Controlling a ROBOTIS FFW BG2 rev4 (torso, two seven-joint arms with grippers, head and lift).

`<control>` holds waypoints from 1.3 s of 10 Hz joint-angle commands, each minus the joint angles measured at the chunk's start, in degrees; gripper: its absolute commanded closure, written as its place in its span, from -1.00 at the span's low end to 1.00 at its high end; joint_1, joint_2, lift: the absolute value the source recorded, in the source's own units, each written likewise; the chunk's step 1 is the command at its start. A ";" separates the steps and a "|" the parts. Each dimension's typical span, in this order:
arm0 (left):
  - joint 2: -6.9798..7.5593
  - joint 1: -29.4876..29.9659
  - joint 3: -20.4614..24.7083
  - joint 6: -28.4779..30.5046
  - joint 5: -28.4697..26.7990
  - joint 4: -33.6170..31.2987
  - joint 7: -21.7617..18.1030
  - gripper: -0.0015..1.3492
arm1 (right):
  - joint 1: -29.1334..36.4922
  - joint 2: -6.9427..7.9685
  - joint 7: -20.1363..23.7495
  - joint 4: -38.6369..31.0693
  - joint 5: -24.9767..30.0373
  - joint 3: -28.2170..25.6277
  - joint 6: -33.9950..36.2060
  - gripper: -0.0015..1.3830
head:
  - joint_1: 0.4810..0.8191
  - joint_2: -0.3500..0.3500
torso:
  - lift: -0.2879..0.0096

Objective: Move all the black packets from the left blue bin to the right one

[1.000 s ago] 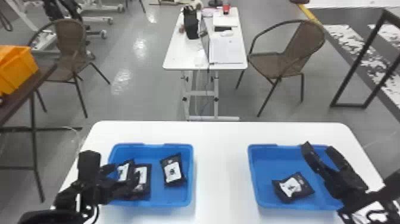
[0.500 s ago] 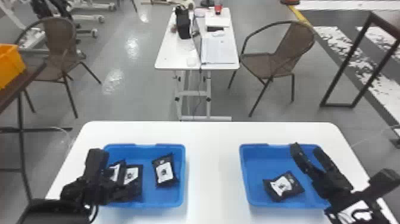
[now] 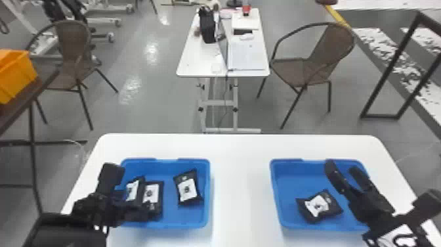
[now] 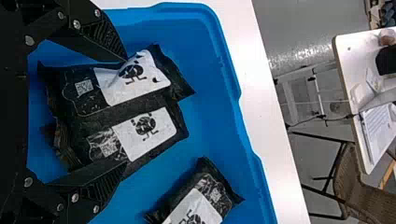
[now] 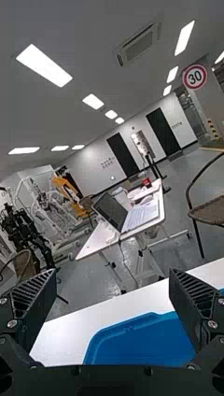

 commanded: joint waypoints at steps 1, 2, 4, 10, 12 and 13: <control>-0.15 -0.04 -0.48 1.67 -1.93 -0.05 -0.02 -0.60 | -0.20 0.01 0.02 0.28 -0.21 0.12 0.00 -0.80 | 0.27 0.12 | 0.94; -0.15 -0.13 -0.13 1.76 -2.89 0.21 0.07 -0.60 | -0.55 0.01 0.19 0.63 -0.30 0.39 0.00 -0.80 | 0.27 0.14 | 0.94; 0.18 -1.00 -0.04 1.76 -4.03 2.15 0.07 -0.44 | -0.73 0.01 0.54 1.42 -1.27 0.65 0.00 -0.80 | 0.27 0.18 | 0.94; 1.85 -3.11 -1.18 1.23 -5.62 6.28 -1.77 0.80 | -0.99 0.01 1.34 2.21 -1.97 0.65 0.00 -0.80 | 0.27 0.22 | 0.94; 1.76 -1.36 -1.18 -0.97 -6.32 1.35 -4.50 0.80 | -0.82 0.01 1.51 2.30 -2.14 0.74 0.00 -0.80 | 0.27 0.20 | 0.94; 1.41 0.31 -1.53 -2.02 -6.32 -3.39 -5.46 0.80 | -0.82 0.01 1.60 2.30 -2.23 0.74 0.00 -0.80 | 0.27 0.19 | 0.94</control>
